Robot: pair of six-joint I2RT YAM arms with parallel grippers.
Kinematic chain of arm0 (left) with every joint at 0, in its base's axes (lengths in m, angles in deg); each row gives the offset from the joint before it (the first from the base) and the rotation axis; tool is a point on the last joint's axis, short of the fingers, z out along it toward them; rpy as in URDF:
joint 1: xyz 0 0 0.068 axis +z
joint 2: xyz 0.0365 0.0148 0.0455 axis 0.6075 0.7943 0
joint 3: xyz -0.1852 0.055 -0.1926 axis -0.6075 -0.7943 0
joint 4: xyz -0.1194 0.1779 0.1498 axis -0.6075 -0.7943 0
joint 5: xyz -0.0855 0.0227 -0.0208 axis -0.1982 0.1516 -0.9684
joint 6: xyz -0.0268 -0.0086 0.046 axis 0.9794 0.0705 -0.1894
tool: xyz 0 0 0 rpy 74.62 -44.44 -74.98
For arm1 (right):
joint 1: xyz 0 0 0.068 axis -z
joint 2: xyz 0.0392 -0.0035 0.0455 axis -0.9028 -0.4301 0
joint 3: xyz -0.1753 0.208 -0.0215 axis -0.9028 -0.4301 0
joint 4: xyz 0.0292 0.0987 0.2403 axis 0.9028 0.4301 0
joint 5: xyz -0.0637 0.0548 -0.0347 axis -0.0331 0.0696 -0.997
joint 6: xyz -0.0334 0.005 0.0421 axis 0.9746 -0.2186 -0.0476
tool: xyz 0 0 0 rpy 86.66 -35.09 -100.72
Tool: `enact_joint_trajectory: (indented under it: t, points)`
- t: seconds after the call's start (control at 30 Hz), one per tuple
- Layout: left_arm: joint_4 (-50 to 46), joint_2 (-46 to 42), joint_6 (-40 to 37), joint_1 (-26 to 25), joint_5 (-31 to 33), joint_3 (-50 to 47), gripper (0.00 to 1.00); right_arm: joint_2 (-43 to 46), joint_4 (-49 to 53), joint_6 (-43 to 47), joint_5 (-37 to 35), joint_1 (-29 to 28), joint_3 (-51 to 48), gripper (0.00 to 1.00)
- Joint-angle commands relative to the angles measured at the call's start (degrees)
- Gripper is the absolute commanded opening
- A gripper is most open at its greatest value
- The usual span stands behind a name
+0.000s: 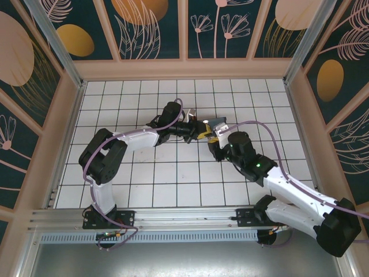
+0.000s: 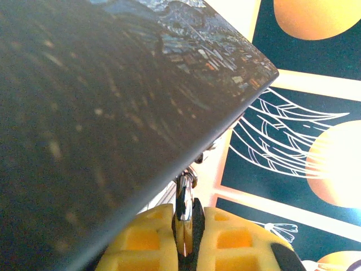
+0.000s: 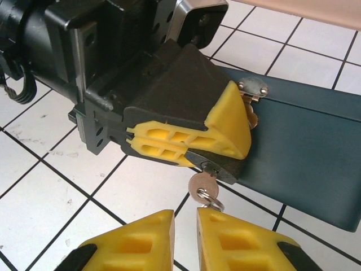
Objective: Unlock the padlock with the key
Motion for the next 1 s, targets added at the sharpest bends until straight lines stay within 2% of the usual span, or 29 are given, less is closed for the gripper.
enact_joint_trajectory:
  t: [0.0, 0.17, 0.4, 0.7, 0.9, 0.97]
  points:
    - [0.50, 0.65, -1.47, -0.09, -0.37, 1.96, 0.00, -1.44, -2.96, 2.53, -4.25, -1.64, 0.05, 0.18]
    - [0.92, 0.84, -1.10, -0.06, -0.46, 1.64, 0.00, -3.57, -2.84, 4.06, -6.01, -2.34, 0.54, 0.18]
    - [1.24, 0.58, -0.96, -0.15, -0.18, 1.19, 0.00, -6.14, -4.25, 3.44, -6.85, -2.43, 1.39, 0.28]
    - [1.79, 0.31, -0.67, -0.16, -0.26, 0.65, 0.00, -10.52, -4.83, 2.89, -7.85, -2.25, 4.65, 0.18]
    - [1.44, 0.44, -0.79, -0.14, -0.51, 0.76, 0.00, -11.00, -4.58, 2.13, -11.47, -1.84, 5.96, 0.20]
    - [0.78, 0.34, -1.32, -0.14, -0.44, 0.91, 0.00, -10.76, -4.05, 1.77, -10.29, -1.06, 6.50, 0.22]
